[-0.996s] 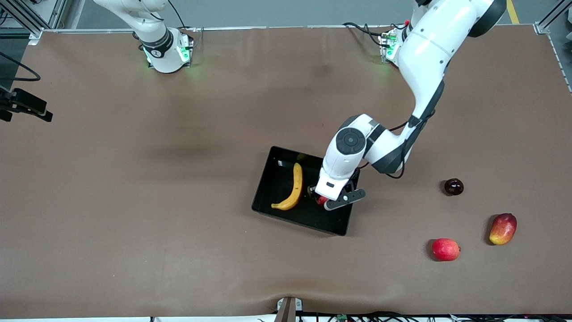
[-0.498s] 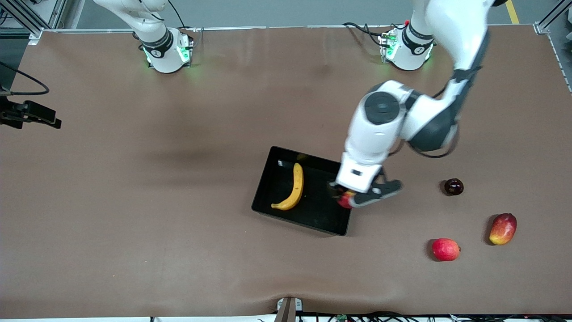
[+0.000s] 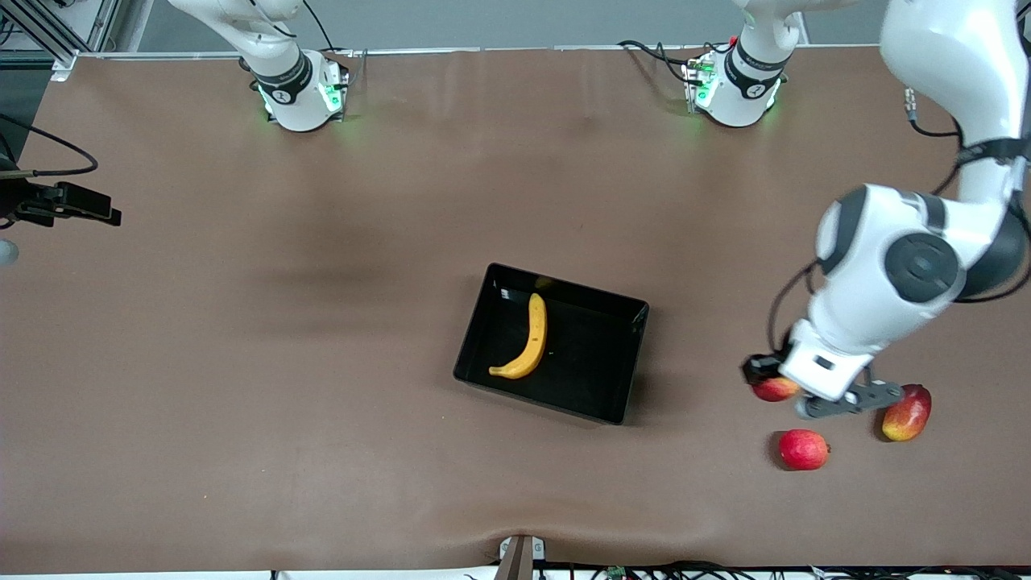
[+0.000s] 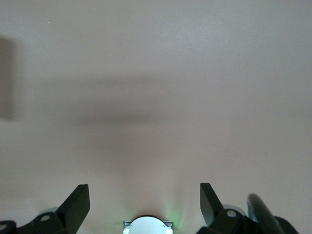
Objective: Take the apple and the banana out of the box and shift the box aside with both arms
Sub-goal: 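Lift the red apple and carry it toward the pomegranate, then lower the apple beside the pomegranate and open the left gripper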
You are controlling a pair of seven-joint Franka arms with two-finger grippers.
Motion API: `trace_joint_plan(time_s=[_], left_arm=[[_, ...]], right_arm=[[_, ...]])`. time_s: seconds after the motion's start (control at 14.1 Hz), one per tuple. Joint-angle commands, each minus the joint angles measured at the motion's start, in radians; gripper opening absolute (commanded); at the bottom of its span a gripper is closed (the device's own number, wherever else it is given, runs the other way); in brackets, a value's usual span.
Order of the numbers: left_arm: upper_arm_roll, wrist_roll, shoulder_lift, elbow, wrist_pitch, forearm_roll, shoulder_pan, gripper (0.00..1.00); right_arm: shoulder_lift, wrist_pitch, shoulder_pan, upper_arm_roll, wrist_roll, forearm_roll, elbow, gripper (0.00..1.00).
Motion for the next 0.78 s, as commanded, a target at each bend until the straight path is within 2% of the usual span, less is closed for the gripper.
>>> trace_joint_plan(time_s=[0.0, 0.21, 0.36, 0.71], left_arm=[[-0.012, 0.139, 0.074, -0.035, 0.084, 0.009, 0.100, 0.00], [-0.009, 0.176, 0.122, -0.129, 0.242, 0.026, 0.162, 0.00], [-0.009, 0.175, 0.137, -0.156, 0.256, 0.051, 0.173, 0.00], [-0.009, 0.164, 0.162, -0.173, 0.273, 0.051, 0.176, 0.00]], right_arm=[[0.010, -0.005, -0.001, 0.004, -0.001, 0.015, 0.008, 1.00], [0.011, -0.004, 0.005, 0.005, 0.003, 0.023, 0.008, 1.00], [0.018, -0.002, -0.012, 0.004, 0.003, 0.083, 0.008, 1.00], [0.024, 0.025, -0.029, 0.002, -0.011, 0.092, 0.012, 1.00]])
